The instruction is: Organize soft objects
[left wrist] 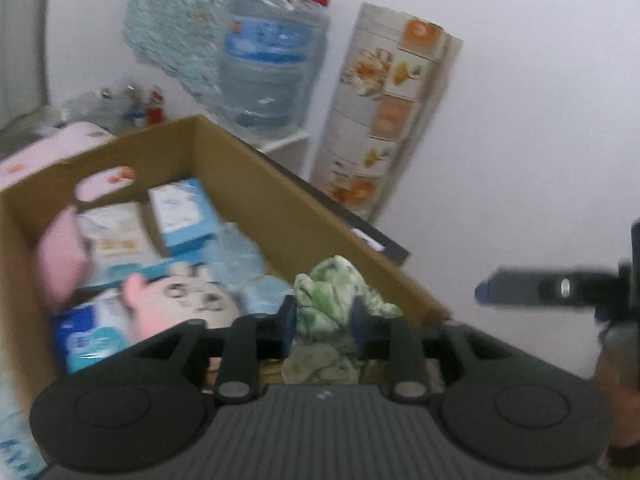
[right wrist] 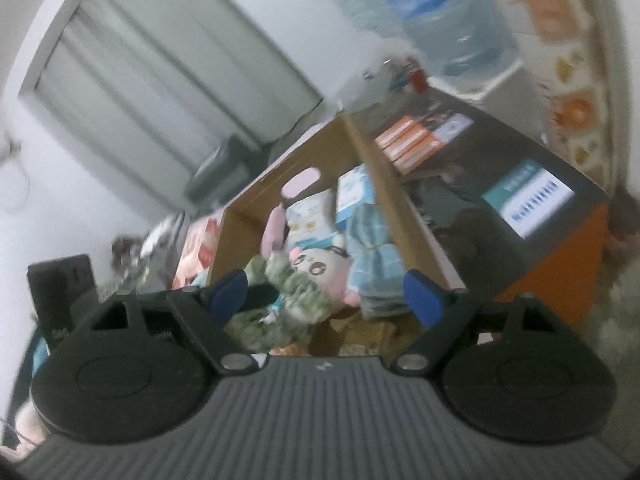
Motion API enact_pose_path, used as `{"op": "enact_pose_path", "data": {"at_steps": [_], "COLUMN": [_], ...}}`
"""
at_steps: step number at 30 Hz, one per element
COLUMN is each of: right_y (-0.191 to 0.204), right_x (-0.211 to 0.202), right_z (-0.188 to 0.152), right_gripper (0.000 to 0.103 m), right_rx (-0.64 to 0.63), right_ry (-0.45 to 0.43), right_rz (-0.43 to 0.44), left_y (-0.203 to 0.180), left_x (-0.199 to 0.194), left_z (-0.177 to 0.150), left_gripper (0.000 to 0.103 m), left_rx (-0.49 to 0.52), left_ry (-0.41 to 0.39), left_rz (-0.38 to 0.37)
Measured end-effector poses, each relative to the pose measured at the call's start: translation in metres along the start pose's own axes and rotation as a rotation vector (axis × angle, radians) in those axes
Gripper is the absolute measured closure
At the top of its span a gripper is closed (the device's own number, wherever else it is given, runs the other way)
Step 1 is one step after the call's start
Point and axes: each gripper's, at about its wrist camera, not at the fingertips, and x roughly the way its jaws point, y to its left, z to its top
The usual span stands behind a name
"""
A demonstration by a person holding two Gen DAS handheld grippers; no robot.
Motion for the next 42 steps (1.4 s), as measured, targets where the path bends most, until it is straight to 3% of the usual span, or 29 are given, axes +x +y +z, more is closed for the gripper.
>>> {"op": "enact_pose_path", "data": {"at_steps": [2, 8, 12, 14, 19, 21, 24, 31, 36, 39, 42], "right_y": [-0.009, -0.021, -0.012, -0.001, 0.038, 0.056, 0.08, 0.129, 0.155, 0.166, 0.175], "right_x": [-0.012, -0.02, -0.015, -0.013, -0.009, -0.008, -0.005, 0.015, 0.028, 0.035, 0.04], "right_z": [-0.011, -0.035, -0.041, -0.045, -0.049, -0.05, -0.054, -0.085, -0.106, -0.115, -0.125], "right_gripper": [0.018, 0.017, 0.016, 0.015, 0.006, 0.001, 0.001, 0.001, 0.001, 0.001, 0.001], "right_rx": [0.021, 0.051, 0.035, 0.007, -0.08, -0.121, -0.175, -0.279, -0.358, -0.367, -0.391], "right_ry": [-0.018, -0.08, -0.118, -0.139, -0.2, -0.222, -0.212, -0.108, -0.039, -0.035, -0.036], "right_rz": [-0.015, -0.056, -0.08, -0.091, -0.087, -0.081, -0.092, -0.18, -0.246, -0.327, -0.365], "left_y": [-0.003, 0.004, 0.01, 0.015, 0.031, 0.035, 0.043, 0.07, 0.075, 0.074, 0.075], "left_x": [0.007, -0.011, -0.048, -0.071, -0.135, -0.157, -0.181, -0.192, -0.191, -0.184, -0.176], "left_z": [-0.001, -0.011, -0.019, -0.026, -0.051, -0.063, -0.083, -0.124, -0.148, -0.158, -0.167], "left_gripper": [0.044, 0.031, 0.028, 0.019, 0.002, 0.0, 0.0, 0.0, 0.0, 0.0, 0.0], "left_rx": [-0.017, -0.034, 0.003, -0.007, -0.062, -0.075, -0.109, -0.245, -0.29, -0.323, -0.349], "left_ry": [0.015, 0.01, -0.018, -0.055, -0.164, -0.202, -0.216, -0.084, -0.069, -0.046, 0.003], "left_rz": [-0.003, 0.038, 0.089, 0.118, 0.267, 0.328, 0.415, 0.597, 0.624, 0.676, 0.657]}}
